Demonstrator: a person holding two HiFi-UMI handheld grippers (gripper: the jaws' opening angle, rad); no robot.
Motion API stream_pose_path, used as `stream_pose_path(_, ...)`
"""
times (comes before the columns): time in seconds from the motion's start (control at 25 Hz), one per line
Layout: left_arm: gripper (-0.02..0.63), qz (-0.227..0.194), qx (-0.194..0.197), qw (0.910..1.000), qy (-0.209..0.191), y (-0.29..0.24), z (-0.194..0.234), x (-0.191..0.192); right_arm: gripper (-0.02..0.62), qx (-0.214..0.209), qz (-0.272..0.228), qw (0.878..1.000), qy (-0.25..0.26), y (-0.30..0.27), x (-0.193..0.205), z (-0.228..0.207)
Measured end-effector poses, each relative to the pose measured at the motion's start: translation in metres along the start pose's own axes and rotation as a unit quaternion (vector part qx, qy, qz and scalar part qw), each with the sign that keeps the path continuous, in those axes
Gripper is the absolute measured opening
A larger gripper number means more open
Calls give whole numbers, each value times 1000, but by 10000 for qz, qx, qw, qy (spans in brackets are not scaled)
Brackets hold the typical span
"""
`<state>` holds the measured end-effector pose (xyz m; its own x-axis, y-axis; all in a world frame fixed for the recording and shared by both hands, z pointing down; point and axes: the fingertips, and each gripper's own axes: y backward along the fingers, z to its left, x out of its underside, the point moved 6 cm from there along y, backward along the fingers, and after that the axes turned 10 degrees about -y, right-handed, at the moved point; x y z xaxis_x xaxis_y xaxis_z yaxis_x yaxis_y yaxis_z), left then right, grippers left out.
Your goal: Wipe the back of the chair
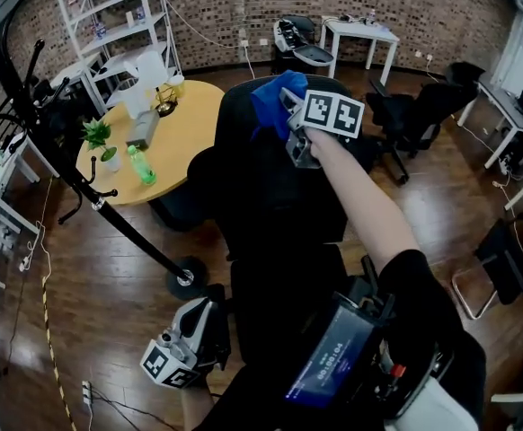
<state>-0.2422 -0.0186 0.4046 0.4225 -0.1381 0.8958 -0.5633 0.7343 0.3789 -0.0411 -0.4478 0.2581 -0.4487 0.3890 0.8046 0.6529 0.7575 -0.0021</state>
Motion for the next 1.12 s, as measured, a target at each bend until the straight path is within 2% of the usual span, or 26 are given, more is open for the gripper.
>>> stream_pose_path(0.12,-6,103,389,9992,83,-18,3,9,28,302,-284,9991,-74,41,-28,-36)
stream_pose_path(0.24,-6,274,649,9971,280,-35,4,19,28,417,-386,9984,70,80,-47,-49)
stream_pose_path(0.32,-6,353,821,9953,374,-46,2,24,28,708,-526,9959,215,103,-57,-57)
stream_pose_path(0.44,-6,318,1191,9914,441,-54,-4,27,28,1219,-857,9888,125,142,-70,-79)
stream_pose_path(0.52,-6,361,1250,9900,546,-56,-5,28,28,1552,-1170,9807,219,170,-76,-87)
stream_pose_path(0.64,-6,410,1314,9888,574,-51,-1,32,28,2064,-1785,9593,729,205,-79,-84)
stream_pose_path(0.72,-6,421,1315,9887,581,-48,-1,31,28,2243,-2052,9471,1029,215,-77,-75)
stream_pose_path(0.76,-6,380,1332,9887,570,-48,-2,28,28,2255,-2085,9453,1096,213,-74,-70)
stream_pose_path(0.84,-6,315,1329,9891,554,-47,-6,21,28,2154,-1899,9514,1109,196,-58,-61)
stream_pose_path(0.96,-6,310,1203,9908,532,-38,-4,14,28,2012,-1282,9648,1102,148,-20,-54)
stream_pose_path(1.12,-6,432,713,9957,411,-10,4,10,29,1794,-666,9736,1246,90,27,-40)
